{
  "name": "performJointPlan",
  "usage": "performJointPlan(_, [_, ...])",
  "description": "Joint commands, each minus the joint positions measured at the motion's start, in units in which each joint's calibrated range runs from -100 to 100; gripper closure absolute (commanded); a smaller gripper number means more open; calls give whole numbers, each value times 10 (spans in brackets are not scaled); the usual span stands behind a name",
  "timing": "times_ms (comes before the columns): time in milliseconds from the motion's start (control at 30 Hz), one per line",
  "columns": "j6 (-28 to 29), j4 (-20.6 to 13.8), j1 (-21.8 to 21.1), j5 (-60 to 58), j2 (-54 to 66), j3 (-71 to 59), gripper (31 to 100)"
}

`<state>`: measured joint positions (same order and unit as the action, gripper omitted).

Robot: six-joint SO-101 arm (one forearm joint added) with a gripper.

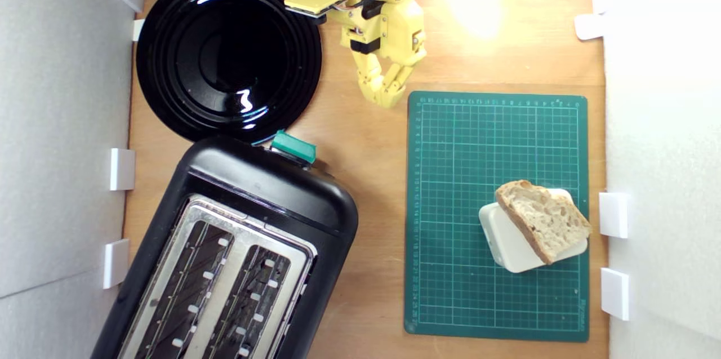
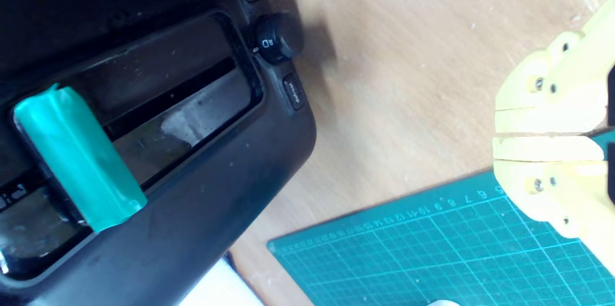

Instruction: Pick bread and place in toaster

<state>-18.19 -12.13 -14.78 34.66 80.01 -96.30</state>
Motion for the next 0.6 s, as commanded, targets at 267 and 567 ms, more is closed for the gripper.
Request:
performJointPlan(267, [21, 2, -1, -189, -72, 28, 975])
performJointPlan(567, [125, -45, 0, -455, -293, 35, 945])
